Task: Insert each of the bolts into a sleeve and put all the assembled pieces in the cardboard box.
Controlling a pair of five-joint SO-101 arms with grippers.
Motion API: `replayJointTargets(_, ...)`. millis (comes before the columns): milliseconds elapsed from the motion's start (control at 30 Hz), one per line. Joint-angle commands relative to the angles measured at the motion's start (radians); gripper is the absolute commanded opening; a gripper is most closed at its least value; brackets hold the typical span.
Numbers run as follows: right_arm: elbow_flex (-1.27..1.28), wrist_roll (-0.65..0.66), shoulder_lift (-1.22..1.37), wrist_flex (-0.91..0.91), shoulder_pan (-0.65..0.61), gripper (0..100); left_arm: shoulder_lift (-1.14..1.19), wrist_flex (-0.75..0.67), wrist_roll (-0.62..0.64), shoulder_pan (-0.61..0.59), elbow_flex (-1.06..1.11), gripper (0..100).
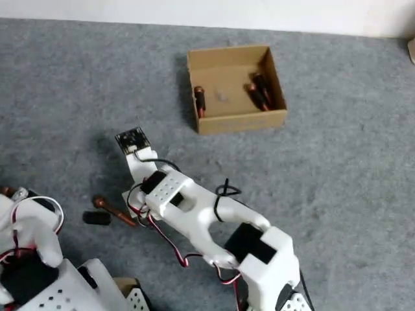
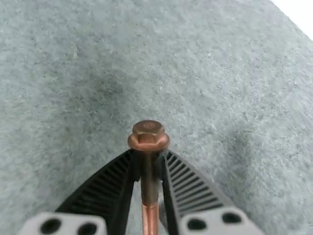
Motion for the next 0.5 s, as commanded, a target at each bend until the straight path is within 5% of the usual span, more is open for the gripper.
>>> replayJointTargets(0, -0.036, -0.011, 0.03, 0.004, -0.007, 40.6, -0.013, 0.011, -0.005, -0.013, -0.068, 0)
replayJointTargets(100, -0.036, -0.011, 0.036, 0.004, -0.008, 33.5, -0.013, 0.014, -0.006, -0.016, -0.067, 0)
replayJointTargets(267, -0.038, -0.011, 0.036, 0.004, -0.008, 0.0, -0.013, 0.014, -0.006, -0.016, -0.067, 0)
replayJointTargets(467, -0.033, -0.003, 0.03, 0.004, -0.01, 0.5, -0.013, 0.009, -0.006, -0.015, -0.065, 0)
